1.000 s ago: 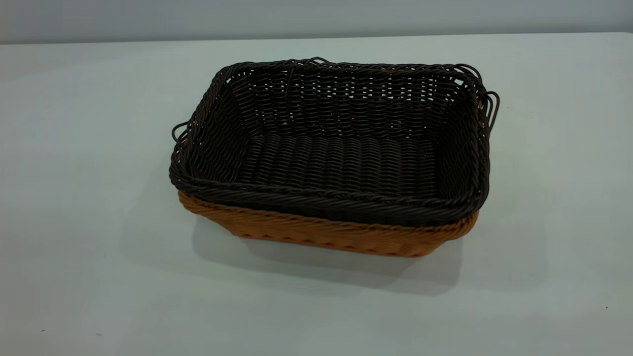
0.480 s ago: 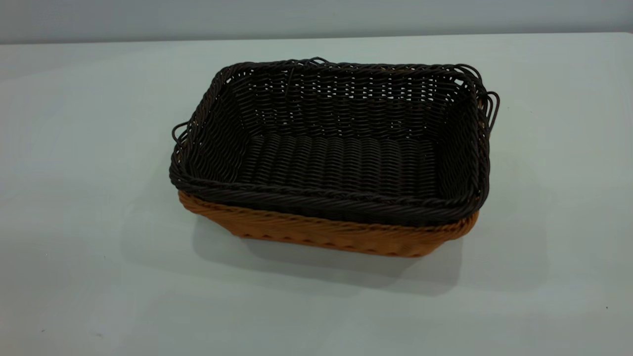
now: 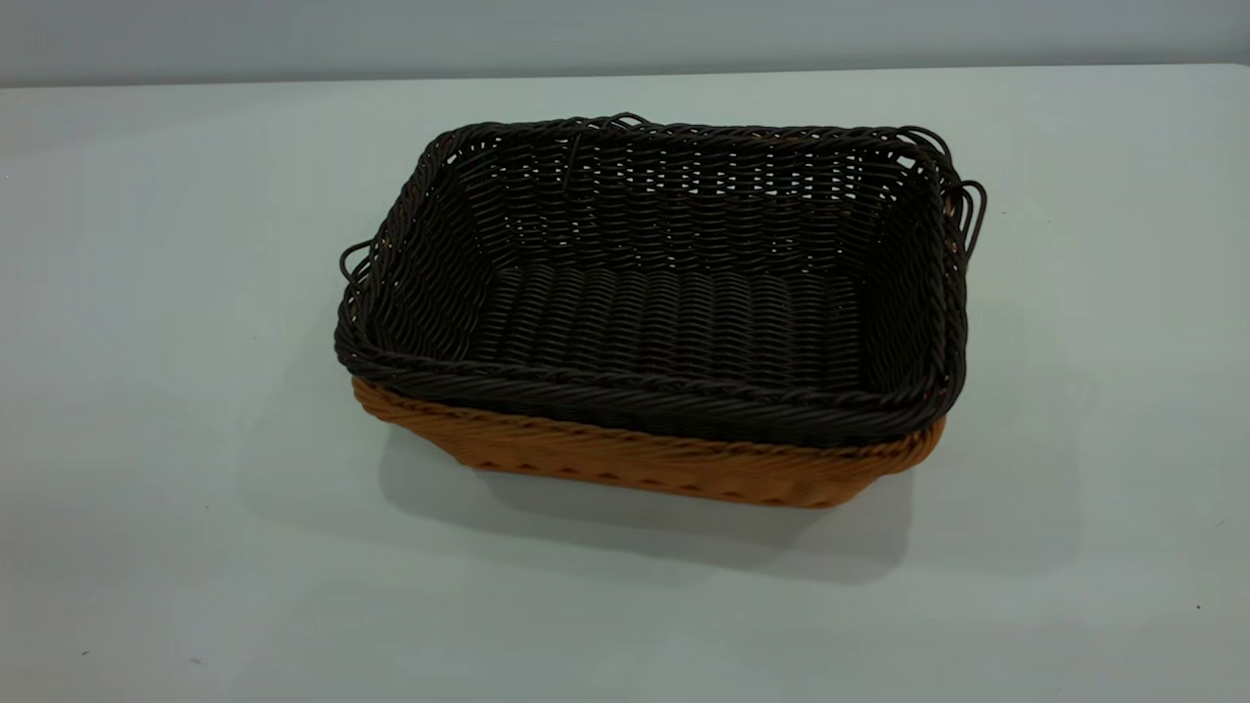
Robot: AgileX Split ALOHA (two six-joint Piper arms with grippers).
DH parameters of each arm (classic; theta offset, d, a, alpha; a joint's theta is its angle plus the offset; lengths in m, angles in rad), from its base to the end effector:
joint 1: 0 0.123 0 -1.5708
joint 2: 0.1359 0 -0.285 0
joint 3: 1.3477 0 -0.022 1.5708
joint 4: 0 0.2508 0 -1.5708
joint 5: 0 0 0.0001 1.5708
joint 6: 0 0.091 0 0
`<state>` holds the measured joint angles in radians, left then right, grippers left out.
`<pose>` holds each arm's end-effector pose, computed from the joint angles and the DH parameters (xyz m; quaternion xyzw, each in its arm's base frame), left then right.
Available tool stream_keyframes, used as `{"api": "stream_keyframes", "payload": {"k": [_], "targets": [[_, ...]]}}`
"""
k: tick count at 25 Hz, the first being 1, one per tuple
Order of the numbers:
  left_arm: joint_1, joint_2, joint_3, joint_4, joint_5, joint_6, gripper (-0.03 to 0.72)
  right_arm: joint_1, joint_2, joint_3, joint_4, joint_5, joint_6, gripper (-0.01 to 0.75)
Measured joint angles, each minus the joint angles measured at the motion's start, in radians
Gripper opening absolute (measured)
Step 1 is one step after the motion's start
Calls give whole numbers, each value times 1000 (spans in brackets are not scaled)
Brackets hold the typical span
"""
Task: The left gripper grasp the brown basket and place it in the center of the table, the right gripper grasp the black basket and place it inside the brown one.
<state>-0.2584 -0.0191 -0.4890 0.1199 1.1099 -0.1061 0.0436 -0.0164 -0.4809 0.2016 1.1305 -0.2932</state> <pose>-0.0061 0.0117 0.2707 0.0616 0.8600 -0.0324 0.5055 -0.0099 0.0161 0.2678 -0.1525 0.8537 0.0389 0.4965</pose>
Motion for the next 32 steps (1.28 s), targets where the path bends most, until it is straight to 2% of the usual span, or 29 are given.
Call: {"api": "stream_keyframes", "payload": {"k": [14,22,32], "targets": [[3,0,0,-6,0,-2,489,0,0,0,0,0,0,563],[201,0,0,-8,0,-4,489,0,0,0,0,0,0,559],[216,0,0,-8,0,-4,489,0,0,0,0,0,0,559]]}}
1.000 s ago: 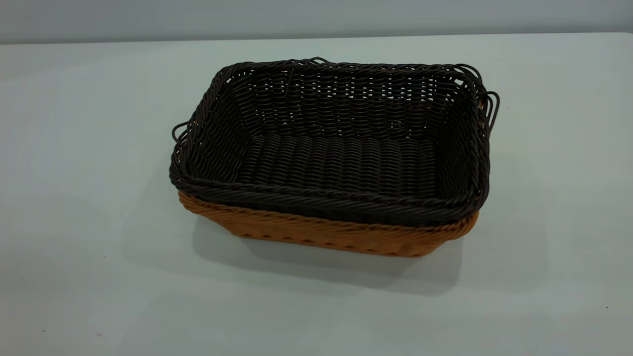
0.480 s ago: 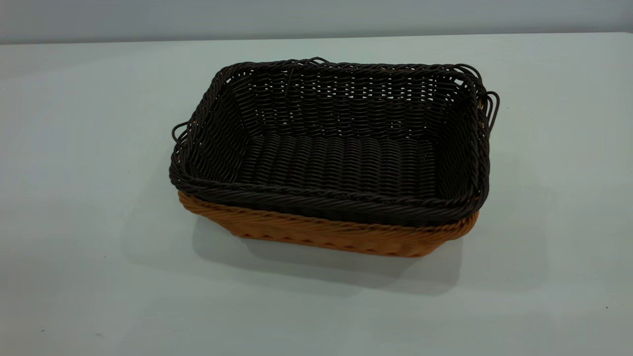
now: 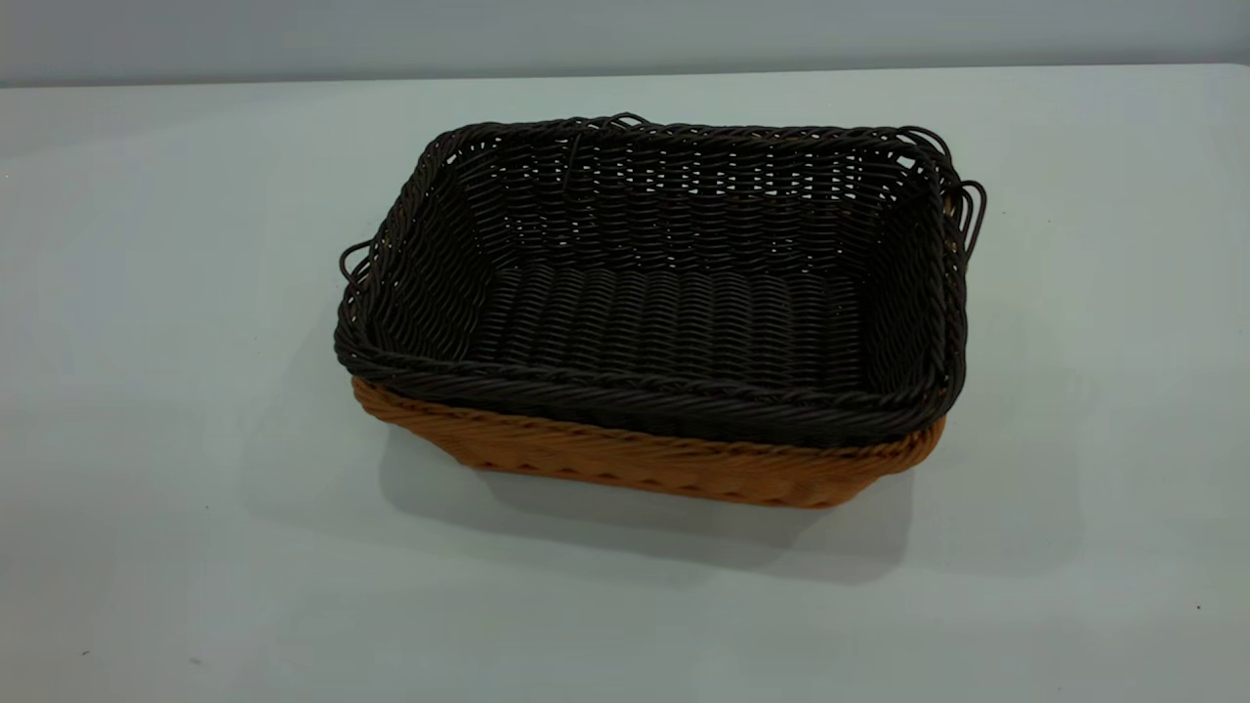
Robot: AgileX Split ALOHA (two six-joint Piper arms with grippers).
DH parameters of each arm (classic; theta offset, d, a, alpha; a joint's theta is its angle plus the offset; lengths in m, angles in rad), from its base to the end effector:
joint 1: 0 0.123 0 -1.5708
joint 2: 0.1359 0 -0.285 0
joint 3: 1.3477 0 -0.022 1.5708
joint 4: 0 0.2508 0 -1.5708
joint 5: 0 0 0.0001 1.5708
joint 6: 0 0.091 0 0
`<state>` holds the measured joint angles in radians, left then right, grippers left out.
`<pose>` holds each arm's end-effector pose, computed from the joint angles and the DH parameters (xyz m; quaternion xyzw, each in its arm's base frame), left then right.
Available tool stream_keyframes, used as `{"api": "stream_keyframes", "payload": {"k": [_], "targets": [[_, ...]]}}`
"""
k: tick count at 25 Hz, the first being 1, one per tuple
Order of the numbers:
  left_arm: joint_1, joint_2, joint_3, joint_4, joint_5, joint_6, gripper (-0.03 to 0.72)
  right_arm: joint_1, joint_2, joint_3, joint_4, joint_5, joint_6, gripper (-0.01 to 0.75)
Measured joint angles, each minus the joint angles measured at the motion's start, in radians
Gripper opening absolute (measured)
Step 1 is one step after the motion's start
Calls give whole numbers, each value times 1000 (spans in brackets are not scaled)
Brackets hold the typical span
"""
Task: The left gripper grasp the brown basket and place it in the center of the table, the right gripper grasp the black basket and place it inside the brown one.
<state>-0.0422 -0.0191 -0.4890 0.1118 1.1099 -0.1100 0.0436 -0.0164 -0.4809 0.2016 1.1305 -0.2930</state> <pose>-0.0085 0.0095 0.2706 -0.0330 0.8618 0.0173 0.5059 -0.0099 0.0161 0.2678 -0.1524 0.8537 0.0389 0.4965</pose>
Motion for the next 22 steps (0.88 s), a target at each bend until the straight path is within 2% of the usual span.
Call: {"api": "stream_keyframes", "payload": {"k": [9,14,18,22], "targets": [[0,0,0,0,0,0,489,-5,0,0,1,0,0,559],[0,0,0,0,0,-1,489,-55,0,0,-3,0,6,559],[0,0,0,0,0,-2,489,-103,0,0,-39,-3,71,559],[0,0,0,0,0,-2,489,-120,0,4,-122,-7,183,559]]}}
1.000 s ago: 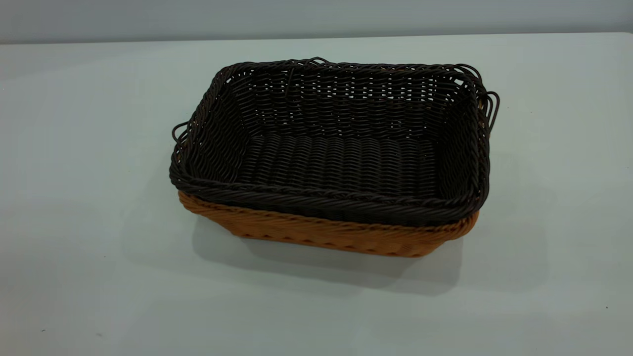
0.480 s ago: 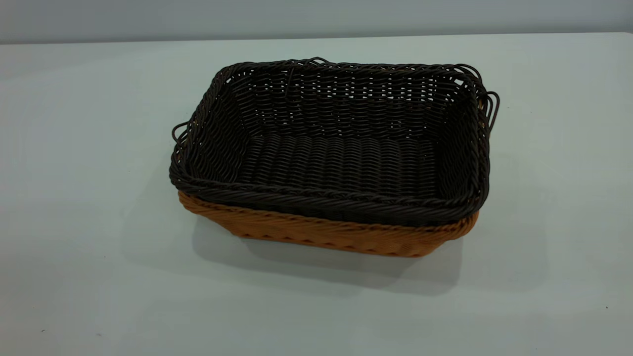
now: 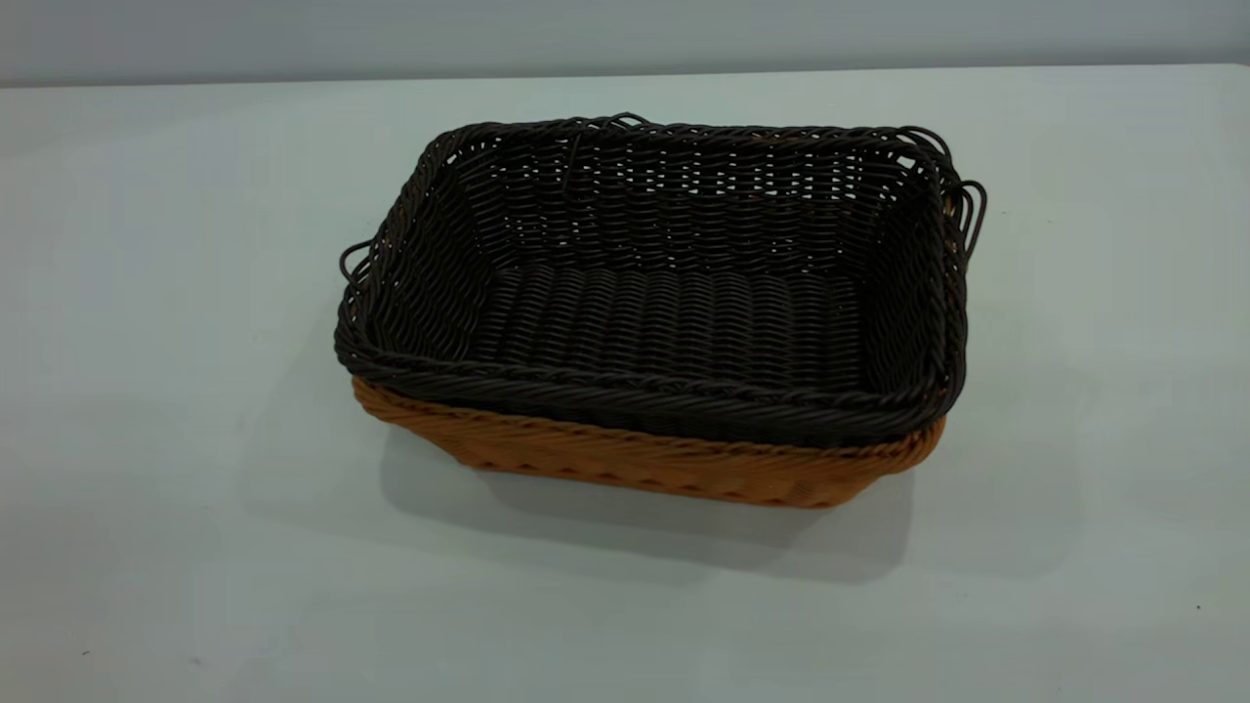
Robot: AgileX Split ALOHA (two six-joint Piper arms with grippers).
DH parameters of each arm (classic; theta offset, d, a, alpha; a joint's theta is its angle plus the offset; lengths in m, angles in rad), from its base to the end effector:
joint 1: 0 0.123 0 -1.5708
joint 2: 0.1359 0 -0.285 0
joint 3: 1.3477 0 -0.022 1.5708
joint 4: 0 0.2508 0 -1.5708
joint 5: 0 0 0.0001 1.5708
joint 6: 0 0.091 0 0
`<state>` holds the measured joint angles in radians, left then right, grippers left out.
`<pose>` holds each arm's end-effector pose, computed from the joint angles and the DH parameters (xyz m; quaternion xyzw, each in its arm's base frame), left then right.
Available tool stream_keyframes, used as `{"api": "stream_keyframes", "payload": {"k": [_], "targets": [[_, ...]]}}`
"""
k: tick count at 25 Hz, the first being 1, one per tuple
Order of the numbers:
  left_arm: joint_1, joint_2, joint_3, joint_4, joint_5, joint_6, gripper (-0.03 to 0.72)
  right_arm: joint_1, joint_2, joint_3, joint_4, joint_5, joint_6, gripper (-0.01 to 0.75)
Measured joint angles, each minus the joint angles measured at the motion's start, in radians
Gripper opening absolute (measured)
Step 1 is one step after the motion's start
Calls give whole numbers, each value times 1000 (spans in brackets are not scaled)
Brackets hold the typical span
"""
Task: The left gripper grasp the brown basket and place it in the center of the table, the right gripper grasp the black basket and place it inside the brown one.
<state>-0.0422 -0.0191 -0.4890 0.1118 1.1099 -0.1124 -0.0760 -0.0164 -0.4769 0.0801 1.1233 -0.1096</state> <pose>-0.0085 0.0095 0.2706 -0.0340 0.8618 0.0167 0.5059 -0.0071 0.0071 0.2661 -0.0173 0.8699 -0.0057 0.4929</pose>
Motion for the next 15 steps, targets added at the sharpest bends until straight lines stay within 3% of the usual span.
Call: {"api": "stream_keyframes", "payload": {"k": [15], "targets": [[0,0,0,0,0,0,489,-3,0,3,-38,-2,56,558]]}}
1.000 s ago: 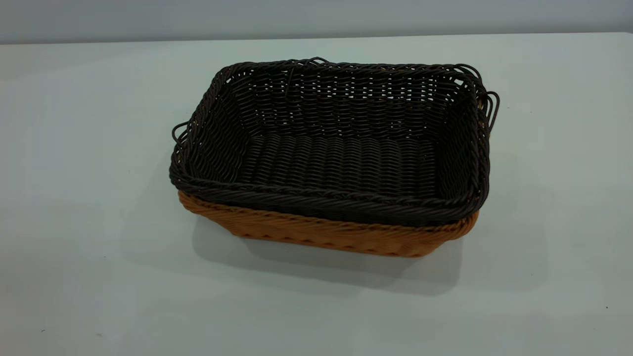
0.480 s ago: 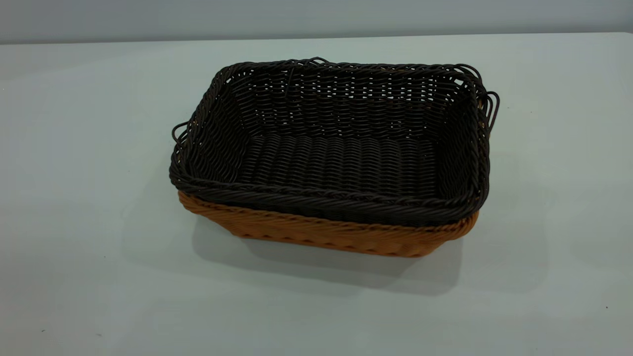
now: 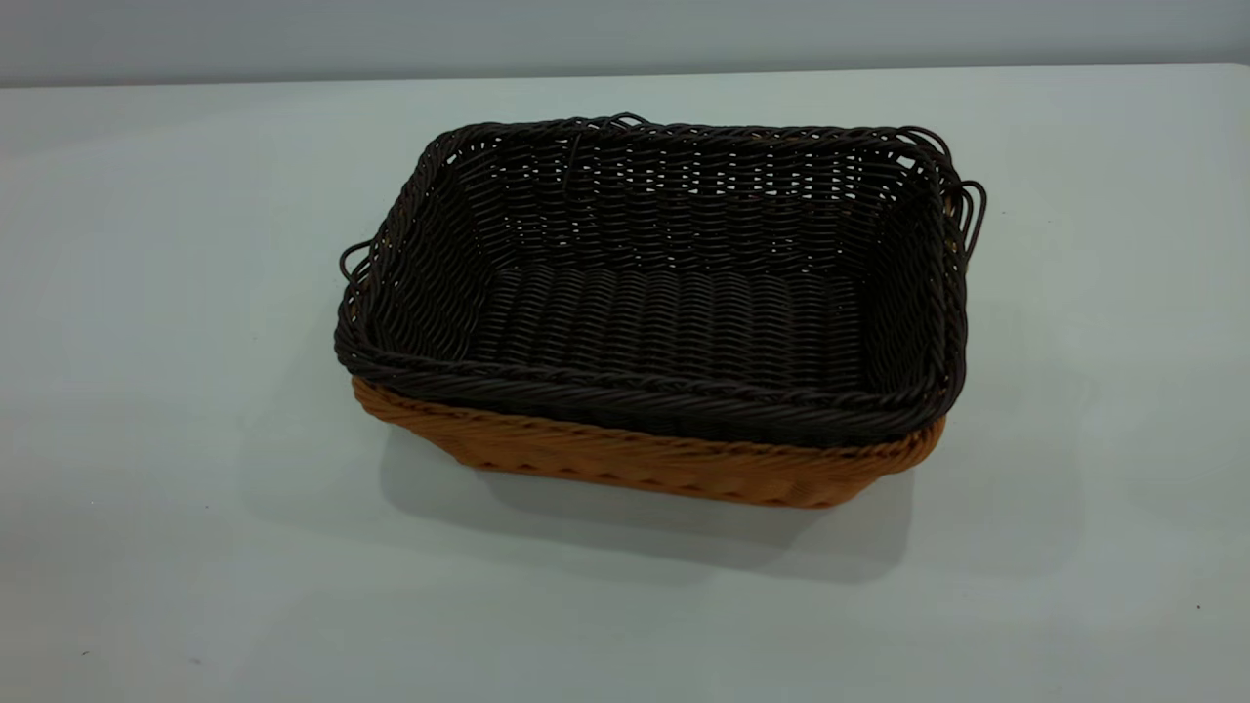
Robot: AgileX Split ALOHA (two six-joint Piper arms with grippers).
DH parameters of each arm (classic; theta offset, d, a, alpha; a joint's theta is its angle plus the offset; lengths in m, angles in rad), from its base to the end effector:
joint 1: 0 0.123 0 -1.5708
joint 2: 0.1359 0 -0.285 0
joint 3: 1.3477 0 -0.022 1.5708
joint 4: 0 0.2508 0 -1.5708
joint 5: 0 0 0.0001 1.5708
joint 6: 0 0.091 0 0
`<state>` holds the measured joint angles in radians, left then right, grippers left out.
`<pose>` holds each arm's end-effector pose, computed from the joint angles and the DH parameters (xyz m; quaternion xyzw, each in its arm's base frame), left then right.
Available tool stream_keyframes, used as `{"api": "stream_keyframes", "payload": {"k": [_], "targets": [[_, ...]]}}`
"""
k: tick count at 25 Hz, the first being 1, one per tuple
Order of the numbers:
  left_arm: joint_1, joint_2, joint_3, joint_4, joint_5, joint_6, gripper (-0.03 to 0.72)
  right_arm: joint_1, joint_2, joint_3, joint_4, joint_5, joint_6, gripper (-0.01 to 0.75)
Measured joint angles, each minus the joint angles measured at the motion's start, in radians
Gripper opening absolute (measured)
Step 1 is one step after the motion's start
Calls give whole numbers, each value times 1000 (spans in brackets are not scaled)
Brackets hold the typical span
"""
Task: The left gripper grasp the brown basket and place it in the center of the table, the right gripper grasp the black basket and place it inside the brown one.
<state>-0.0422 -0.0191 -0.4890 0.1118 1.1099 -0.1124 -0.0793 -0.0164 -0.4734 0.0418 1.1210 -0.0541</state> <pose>-0.0085 0.0095 0.2706 -0.0340 0.8618 0.0167 0.5059 -0.0067 0.0040 0.2651 0.0096 0.8708 -0.0119 0.4913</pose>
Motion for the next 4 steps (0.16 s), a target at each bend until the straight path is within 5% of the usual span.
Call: {"api": "stream_keyframes", "payload": {"k": [4], "targets": [[0,0,0,0,0,0,489,0,0,0,0,0,0,557]]}}
